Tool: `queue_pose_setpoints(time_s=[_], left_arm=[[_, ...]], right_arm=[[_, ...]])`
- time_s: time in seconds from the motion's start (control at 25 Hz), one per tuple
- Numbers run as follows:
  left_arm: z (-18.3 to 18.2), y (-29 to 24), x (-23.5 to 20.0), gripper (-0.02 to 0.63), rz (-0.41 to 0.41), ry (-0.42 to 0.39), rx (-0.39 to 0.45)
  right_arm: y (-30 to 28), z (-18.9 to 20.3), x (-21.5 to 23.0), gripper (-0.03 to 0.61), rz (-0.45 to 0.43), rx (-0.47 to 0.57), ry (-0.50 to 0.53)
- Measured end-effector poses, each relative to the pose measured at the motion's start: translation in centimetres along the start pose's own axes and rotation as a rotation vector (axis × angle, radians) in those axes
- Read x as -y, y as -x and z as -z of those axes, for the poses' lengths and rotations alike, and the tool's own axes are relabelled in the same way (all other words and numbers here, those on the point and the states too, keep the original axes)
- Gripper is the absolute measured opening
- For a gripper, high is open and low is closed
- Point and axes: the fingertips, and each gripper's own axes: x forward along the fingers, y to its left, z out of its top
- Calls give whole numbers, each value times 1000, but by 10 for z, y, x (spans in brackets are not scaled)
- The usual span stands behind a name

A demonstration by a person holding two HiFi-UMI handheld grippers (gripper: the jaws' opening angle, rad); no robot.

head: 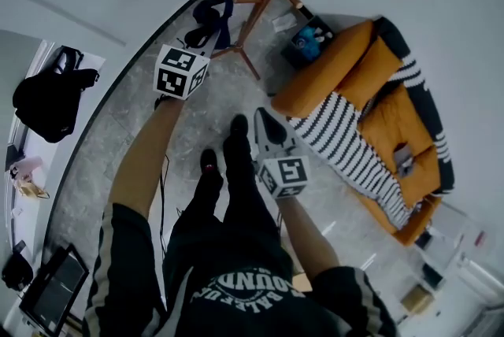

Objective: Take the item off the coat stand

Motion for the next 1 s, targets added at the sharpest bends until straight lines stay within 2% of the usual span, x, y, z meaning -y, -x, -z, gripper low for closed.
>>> queue_pose_setpoints(time_s=[0.32,0.68,0.84,1.0], left_arm=[[-16,52,30,18,23,-57,1],[-42,115,64,18,50,-74,19],[-53,143,74,18,61,-112,35],[-60,171,86,18,66,-117,63]], right_arm=[[15,-36,-14,-2,3,57,34],[41,-77,-32,-2,15,123,89],[52,-95,-41,-2,15,155,115],[62,-109,-45,-2,23,198,140]])
